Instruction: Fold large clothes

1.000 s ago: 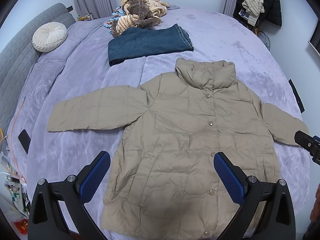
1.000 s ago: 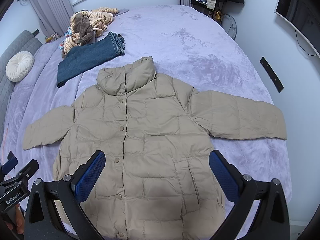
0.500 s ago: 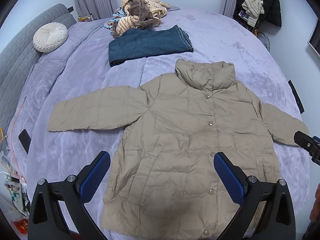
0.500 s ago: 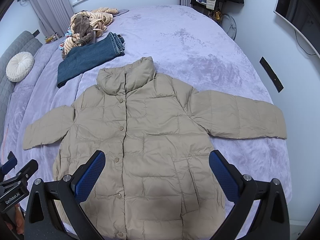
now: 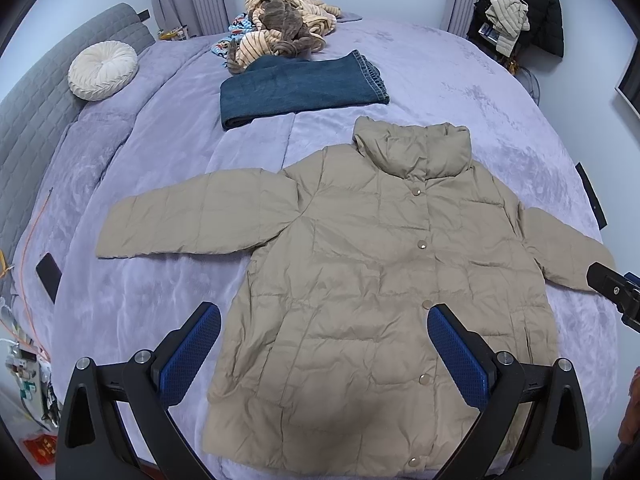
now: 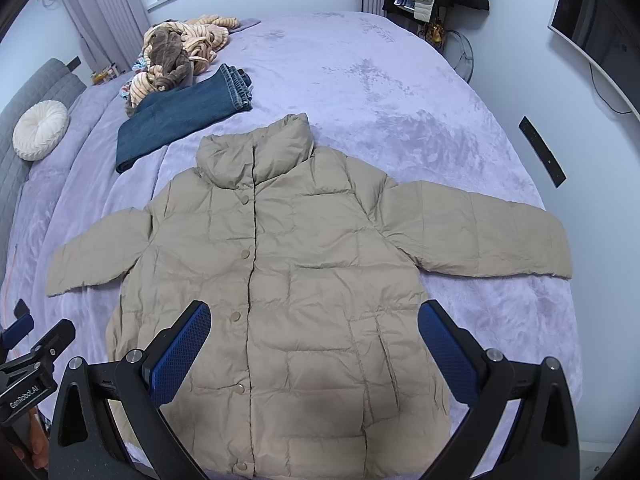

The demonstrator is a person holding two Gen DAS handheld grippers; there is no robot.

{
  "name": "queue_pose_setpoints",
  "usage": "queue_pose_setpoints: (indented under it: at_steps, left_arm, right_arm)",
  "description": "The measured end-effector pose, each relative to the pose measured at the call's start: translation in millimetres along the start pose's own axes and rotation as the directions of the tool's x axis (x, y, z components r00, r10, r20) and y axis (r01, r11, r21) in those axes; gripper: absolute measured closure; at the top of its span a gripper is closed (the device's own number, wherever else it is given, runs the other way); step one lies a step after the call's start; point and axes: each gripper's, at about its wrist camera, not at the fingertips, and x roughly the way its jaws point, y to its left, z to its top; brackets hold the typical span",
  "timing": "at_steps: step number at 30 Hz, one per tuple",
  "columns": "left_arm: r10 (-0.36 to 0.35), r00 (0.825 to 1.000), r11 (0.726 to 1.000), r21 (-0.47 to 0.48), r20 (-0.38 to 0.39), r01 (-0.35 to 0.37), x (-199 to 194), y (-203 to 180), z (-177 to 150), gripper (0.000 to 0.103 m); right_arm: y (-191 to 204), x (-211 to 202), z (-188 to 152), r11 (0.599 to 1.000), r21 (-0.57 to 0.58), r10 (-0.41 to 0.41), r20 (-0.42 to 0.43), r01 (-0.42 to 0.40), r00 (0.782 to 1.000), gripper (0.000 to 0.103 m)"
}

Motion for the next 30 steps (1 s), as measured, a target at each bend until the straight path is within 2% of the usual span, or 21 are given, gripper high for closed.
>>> queue_pose_setpoints:
  at_steps: [19,24,30]
  left_arm:
    - [-0.017,0.999,1.0,-0.019,-0.037,0.017,16,25,-9,0.0]
    - [-0.065,0.997,0.997,-0.045,-0.043,0.063,30,40,-7,0.0]
    - [-0.133,0.99,0.979,-0.162,-0.053,0.123,73,91,-9,0.0]
  right_arm:
    - [17,15,-12,0.999,-0.008,-0.031,-0.036,0.031,0.999,0.0]
    - [27,23,-12,0.999,-0.012,-0.039,-0.035,0.039,0.999,0.0]
    - [46,48,-14,0.997,0.041,0.072,-0.031,-0.07,0.997,0.0]
